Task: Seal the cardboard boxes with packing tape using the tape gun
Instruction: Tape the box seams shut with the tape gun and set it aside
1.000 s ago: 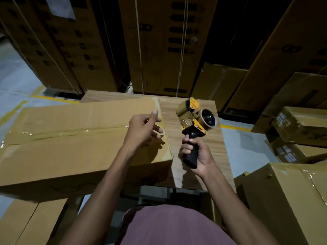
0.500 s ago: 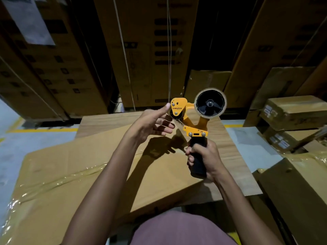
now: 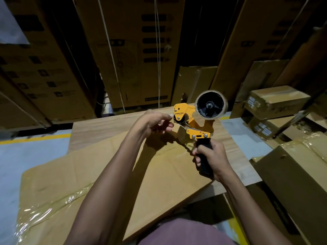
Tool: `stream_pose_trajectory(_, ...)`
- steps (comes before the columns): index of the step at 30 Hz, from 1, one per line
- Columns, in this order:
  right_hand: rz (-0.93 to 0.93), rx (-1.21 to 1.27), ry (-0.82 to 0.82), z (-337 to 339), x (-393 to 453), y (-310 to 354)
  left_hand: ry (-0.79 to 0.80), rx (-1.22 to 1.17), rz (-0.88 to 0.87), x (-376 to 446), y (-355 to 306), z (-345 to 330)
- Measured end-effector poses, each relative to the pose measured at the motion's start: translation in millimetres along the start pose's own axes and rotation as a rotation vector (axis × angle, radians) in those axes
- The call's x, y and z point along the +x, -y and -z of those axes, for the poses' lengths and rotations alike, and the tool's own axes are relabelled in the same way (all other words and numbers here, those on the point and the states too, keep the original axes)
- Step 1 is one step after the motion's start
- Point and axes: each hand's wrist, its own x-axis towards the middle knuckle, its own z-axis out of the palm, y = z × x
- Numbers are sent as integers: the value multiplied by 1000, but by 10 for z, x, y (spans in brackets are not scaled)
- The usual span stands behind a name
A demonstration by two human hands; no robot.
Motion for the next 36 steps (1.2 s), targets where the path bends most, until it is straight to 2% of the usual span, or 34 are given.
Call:
stream_pose_trajectory(4, -20, -105, -76, 13, 220, 111, -52, 120, 16, 342, -164, -38)
stream_pose_trajectory(8, -70, -149, -157, -57, 481, 220, -154, 359, -83, 656, -286, -85)
stream_pose_trajectory(18, -110, -255, -197, -170, 741, 182, -297, 636, -162, 1092, -222, -126)
stream_pose_trajectory(28, -201, -281, -189, -150, 866, 96, -383, 698, -148, 1145, -92, -167)
stream_pose_trajectory(33, -331, -152, -129, -53, 882, 192, -420, 593, -176, 1114, 4, -204)
stream_pose_trajectory(36, -372, -75, -106, -14, 875, 225, -488, 449, -123, 1124, 114, -258)
